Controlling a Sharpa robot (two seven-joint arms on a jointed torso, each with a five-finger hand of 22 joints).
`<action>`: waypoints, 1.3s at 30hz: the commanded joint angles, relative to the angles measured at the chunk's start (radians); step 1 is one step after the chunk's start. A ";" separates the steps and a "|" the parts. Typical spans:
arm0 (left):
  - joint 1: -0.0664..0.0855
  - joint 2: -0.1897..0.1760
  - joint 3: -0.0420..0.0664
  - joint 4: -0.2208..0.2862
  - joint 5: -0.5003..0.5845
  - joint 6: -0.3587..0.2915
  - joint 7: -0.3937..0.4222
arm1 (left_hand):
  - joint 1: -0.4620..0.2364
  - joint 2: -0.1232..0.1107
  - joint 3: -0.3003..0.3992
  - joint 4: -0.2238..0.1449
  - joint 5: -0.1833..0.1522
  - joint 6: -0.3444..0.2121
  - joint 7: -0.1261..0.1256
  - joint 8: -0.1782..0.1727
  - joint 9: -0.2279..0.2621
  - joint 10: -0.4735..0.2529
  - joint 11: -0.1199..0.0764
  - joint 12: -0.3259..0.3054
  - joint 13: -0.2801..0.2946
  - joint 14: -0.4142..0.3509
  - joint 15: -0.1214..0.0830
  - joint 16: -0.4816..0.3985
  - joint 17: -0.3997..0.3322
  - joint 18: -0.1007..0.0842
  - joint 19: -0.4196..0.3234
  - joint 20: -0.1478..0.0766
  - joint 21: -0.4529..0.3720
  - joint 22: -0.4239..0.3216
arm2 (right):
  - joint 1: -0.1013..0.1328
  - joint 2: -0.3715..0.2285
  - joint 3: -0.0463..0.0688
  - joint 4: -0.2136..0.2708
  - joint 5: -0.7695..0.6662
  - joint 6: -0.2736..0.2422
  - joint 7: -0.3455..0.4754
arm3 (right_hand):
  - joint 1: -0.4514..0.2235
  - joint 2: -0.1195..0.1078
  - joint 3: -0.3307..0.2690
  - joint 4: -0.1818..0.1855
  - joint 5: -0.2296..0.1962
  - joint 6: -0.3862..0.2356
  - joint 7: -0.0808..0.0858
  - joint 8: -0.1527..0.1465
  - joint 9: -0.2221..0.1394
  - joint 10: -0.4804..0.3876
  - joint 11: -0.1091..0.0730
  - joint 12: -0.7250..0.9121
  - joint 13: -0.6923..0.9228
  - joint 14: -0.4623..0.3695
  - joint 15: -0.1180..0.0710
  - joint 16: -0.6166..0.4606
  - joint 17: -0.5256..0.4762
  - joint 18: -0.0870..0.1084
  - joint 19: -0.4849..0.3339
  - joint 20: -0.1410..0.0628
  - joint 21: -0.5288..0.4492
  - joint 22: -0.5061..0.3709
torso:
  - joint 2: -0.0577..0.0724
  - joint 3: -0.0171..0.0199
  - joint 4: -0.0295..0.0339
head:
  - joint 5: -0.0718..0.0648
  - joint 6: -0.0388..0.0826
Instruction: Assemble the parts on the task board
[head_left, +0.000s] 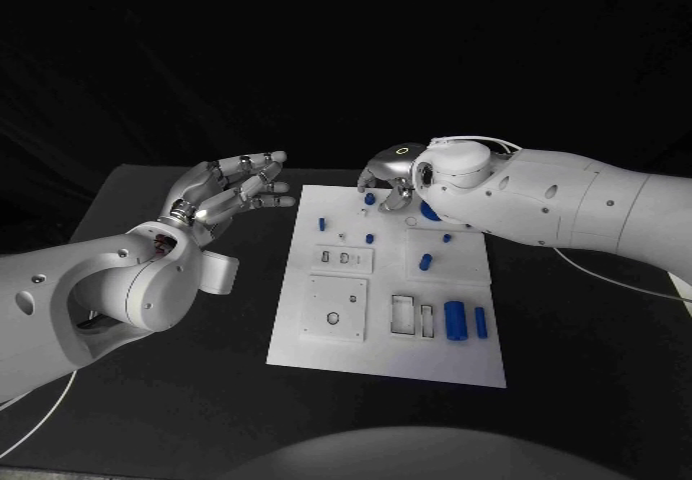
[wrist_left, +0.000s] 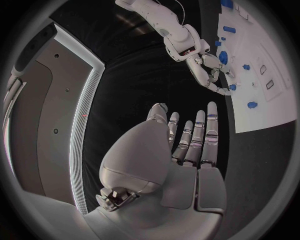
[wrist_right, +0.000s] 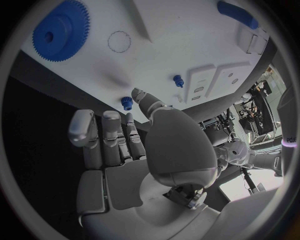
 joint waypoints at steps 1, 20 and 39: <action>0.000 -0.002 0.000 0.002 -0.005 0.018 0.010 | 0.012 -0.002 0.006 -0.003 0.005 0.002 0.008 0.004 0.001 0.000 0.005 0.004 -0.001 -0.004 0.005 0.005 -0.002 -0.012 -0.008 0.000 0.002 -0.001 | 0.002 -0.032 0.000 0.038 0.004 -0.111 0.036 | -0.008 -0.003 -0.031 0.016 -0.036 -0.017 -0.006 -0.004 -0.018 -0.007 0.000 -0.003 0.005 -0.001 0.000 -0.001 0.003 0.013 -0.004 0.001 -0.005 0.002 | 0.001 -0.0006 -0.0016 | 0.003 0.007; -0.004 0.000 0.000 -0.003 -0.005 0.020 0.011 | 0.015 -0.004 0.012 -0.003 0.006 0.001 0.009 0.004 0.001 -0.004 0.008 0.006 -0.001 -0.008 0.009 0.008 -0.003 -0.017 -0.023 0.000 -0.004 -0.004 | 0.062 -0.340 -0.005 0.275 0.173 -0.214 0.055 | 0.049 0.045 -0.058 0.060 -0.050 0.007 0.035 0.007 -0.098 0.245 -0.016 0.306 0.194 -0.277 0.011 -0.321 -0.291 0.084 -0.367 0.030 -0.484 -0.326 | 0.007 -0.0014 -0.0127 | -0.013 0.016; -0.010 0.013 0.000 -0.017 -0.006 0.037 0.010 | 0.017 -0.003 0.017 -0.003 0.006 0.000 0.009 0.005 0.001 -0.005 0.010 0.008 -0.001 -0.009 0.011 0.009 -0.003 -0.020 -0.031 0.000 -0.008 -0.006 | -0.007 -0.337 -0.006 0.215 0.156 -0.219 0.015 | -0.044 0.048 -0.179 0.159 0.019 0.064 0.114 0.094 0.032 0.975 -0.065 1.261 1.238 0.374 -0.029 0.340 0.743 -0.070 0.285 -0.027 0.255 0.305 | 0.005 -0.0023 -0.0103 | -0.019 0.025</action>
